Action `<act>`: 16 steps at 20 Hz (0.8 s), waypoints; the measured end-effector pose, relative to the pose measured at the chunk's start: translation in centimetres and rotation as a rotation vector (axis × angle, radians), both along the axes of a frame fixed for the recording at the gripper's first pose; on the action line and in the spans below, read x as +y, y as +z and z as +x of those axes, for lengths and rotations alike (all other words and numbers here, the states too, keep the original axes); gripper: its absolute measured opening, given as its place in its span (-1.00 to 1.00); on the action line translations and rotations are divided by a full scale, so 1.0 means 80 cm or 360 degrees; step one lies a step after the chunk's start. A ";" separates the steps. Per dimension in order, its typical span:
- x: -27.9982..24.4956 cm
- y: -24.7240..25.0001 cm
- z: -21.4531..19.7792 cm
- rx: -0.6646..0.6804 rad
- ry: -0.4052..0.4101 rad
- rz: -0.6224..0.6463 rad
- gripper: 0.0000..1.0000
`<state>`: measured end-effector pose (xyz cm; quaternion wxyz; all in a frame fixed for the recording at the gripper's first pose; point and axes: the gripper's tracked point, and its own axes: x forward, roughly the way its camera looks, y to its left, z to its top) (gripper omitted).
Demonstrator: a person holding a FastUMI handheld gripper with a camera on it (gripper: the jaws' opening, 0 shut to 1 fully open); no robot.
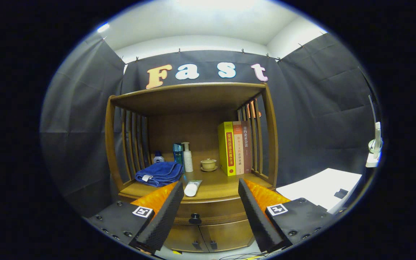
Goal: Pull open the drawer, take out the items inside it, and place them on the countertop above the cabinet.
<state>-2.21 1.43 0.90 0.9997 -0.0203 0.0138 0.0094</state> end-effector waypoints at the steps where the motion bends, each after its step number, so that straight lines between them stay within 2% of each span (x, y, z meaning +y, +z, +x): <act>1: -0.001 0.000 -0.002 0.0000 -0.0002 0.0007 0.98; 16: -0.001 -0.006 -0.002 0.0011 0.0002 -0.0031 0.98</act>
